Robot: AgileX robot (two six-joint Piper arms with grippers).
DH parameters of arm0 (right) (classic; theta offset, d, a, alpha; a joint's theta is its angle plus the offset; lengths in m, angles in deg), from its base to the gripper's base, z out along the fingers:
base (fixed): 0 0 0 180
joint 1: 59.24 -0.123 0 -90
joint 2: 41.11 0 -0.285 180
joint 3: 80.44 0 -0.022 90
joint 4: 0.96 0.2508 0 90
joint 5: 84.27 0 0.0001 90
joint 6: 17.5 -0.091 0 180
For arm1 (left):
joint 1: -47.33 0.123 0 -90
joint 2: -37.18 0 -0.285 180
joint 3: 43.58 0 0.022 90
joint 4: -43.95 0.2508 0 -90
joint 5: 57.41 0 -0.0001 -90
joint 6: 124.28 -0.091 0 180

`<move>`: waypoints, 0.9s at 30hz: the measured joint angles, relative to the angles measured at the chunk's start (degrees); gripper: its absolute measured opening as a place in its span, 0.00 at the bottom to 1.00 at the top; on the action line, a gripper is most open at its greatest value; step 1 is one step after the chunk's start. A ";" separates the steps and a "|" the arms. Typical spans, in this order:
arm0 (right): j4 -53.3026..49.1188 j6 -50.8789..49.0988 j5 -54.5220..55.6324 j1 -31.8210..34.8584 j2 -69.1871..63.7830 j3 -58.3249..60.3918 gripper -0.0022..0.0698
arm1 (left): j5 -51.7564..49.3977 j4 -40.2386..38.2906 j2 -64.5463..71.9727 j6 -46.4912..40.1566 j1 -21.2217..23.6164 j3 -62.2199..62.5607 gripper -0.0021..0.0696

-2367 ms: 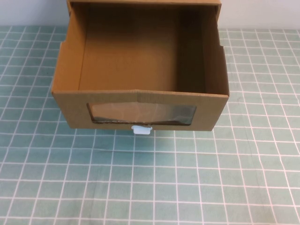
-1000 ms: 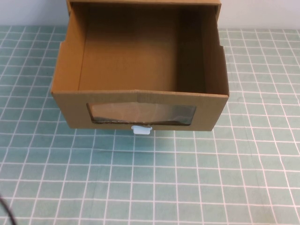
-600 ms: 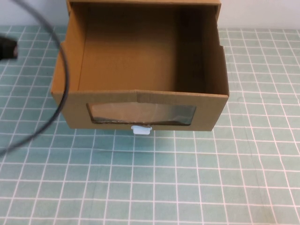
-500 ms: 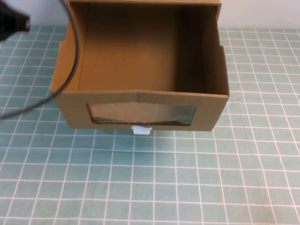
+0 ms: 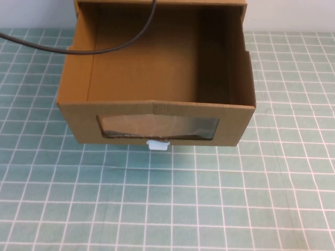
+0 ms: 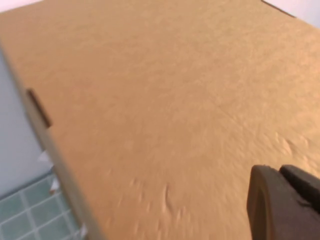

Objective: Close the shoe box
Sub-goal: Press the shoe box with left arm, then close the shoe box with your right arm

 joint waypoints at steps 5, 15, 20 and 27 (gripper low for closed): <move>0.00 0.00 0.00 0.00 0.00 0.00 0.01 | 2.37 -3.21 5.52 -2.00 -0.53 2.45 0.02; 0.00 0.00 0.28 0.00 0.00 0.00 0.01 | 2.94 -5.64 9.08 -3.04 -0.53 2.80 0.02; 4.65 0.00 6.71 0.00 0.00 0.00 0.01 | 2.94 -5.85 9.08 -3.25 -0.53 2.80 0.02; 22.47 -0.10 20.42 0.00 0.00 0.00 0.01 | 2.87 -5.99 9.08 -3.58 -0.53 2.80 0.02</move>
